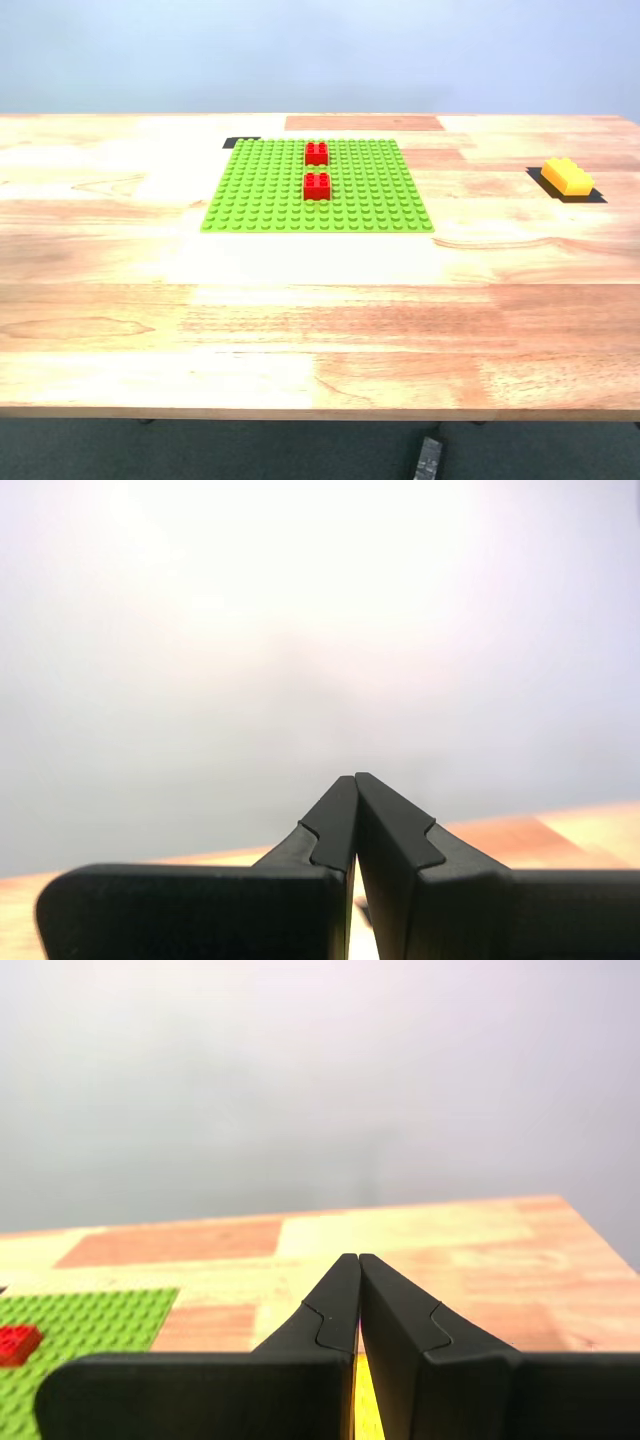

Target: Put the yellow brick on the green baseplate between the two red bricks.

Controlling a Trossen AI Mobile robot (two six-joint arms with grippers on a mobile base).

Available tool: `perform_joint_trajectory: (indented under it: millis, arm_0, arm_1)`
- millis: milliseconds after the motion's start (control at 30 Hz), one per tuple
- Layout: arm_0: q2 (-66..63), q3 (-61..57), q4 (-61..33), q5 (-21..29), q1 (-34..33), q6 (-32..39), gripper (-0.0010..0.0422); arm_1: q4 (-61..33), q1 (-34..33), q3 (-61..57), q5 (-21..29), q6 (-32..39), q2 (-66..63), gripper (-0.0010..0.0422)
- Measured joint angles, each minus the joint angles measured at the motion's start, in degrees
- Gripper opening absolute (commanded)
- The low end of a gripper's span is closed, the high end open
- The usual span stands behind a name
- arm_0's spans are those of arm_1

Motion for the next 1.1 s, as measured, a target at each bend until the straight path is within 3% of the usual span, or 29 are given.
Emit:
perform_joint_trajectory:
  millis: [100,233,367,533,800,1100]
  arm_0:
    - [4.9,5.8,-5.7,8.2,0.0,0.1,0.0000]
    - [12.3,14.0,-11.2,20.1,0.0,0.1,0.0000]
    - [19.2,22.2,-22.1,27.1,0.0,1.7,0.0000]
    - [24.6,30.8,-38.6,27.3,0.0,13.6,0.0000]
    - [28.8,36.6,-49.9,27.3,0.0,18.4,0.0000]
    - [30.1,36.7,-57.0,23.9,-0.6,26.2,0.0000]
  arm_1:
    - [-6.8,0.0,8.0,0.0,1.1,5.7,0.0000]
    - [-14.2,0.0,18.0,-0.2,-2.6,14.6,0.0000]
    - [-17.2,0.0,25.0,-0.4,-4.1,22.7,0.0000]
    - [-24.1,0.0,33.2,-0.3,-5.4,32.5,0.0000]
    - [-44.2,-0.9,48.4,0.0,-11.6,52.9,0.0009]
    - [-48.0,-1.4,57.1,-0.1,-14.4,66.7,0.0122]
